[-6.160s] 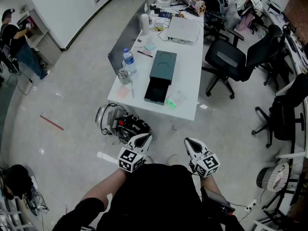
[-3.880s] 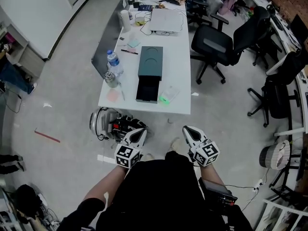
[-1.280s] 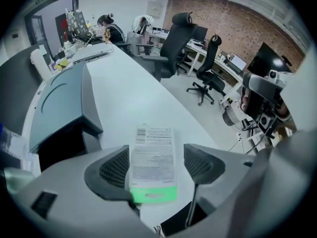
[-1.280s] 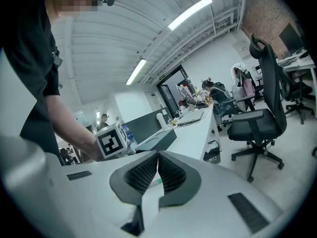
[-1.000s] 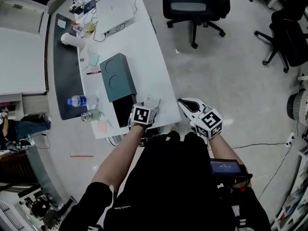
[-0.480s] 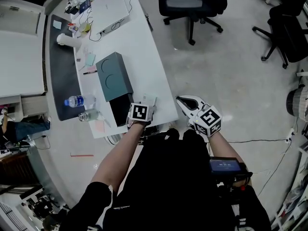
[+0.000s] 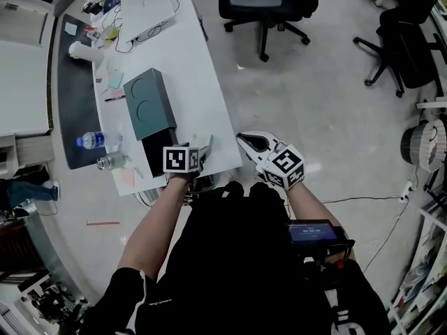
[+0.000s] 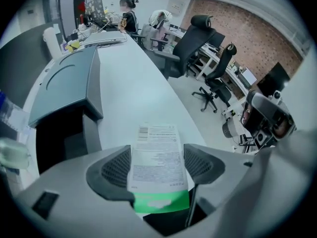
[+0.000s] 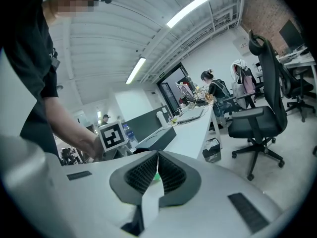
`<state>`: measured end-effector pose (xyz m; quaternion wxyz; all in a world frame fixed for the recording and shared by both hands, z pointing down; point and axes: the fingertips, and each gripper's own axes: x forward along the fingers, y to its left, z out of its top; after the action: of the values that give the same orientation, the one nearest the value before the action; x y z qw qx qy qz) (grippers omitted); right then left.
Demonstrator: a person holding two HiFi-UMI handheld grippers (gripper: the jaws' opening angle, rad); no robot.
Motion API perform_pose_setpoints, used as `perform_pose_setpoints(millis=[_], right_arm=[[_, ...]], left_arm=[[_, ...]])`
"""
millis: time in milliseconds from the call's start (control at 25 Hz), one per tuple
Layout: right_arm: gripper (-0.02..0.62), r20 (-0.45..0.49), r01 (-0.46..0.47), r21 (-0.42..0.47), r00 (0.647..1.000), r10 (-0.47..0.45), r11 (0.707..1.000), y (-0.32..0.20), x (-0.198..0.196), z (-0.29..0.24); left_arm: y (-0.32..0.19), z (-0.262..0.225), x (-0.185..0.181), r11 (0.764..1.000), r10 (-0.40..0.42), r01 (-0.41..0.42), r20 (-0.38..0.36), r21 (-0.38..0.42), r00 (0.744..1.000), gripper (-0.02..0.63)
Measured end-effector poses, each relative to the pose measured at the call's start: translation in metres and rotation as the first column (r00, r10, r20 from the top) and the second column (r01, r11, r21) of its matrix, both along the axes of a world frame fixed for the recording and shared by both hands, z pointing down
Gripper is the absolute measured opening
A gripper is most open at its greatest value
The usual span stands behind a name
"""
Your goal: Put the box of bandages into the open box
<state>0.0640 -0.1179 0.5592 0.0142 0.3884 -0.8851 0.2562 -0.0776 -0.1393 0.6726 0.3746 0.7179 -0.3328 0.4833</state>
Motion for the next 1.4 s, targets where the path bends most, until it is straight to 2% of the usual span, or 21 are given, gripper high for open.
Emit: perform_pose_setpoints(millis=[280, 920, 1400], right_arm=[[0.028, -0.014, 0.036, 0.005, 0.999, -0.036, 0.999, 0.002, -0.015, -0.002], [0.028, -0.037, 0.102, 0.018, 0.994, -0.101, 0.995, 0.007, -0.034, -0.01], [0.028, -0.049, 0.194, 0.045, 0.98, -0.192, 0.98, -0.003, -0.071, -0.015]], left_arm=[[-0.001, -0.01, -0.008, 0.997, -0.069, 0.07, -0.062, 0.012, 0.996, 0.336], [0.006, -0.053, -0.015, 0.984, -0.145, 0.161, -0.183, 0.075, 0.972, 0.336], [0.003, -0.081, -0.059, 0.954, -0.227, 0.262, -0.219, 0.147, 0.949, 0.333]])
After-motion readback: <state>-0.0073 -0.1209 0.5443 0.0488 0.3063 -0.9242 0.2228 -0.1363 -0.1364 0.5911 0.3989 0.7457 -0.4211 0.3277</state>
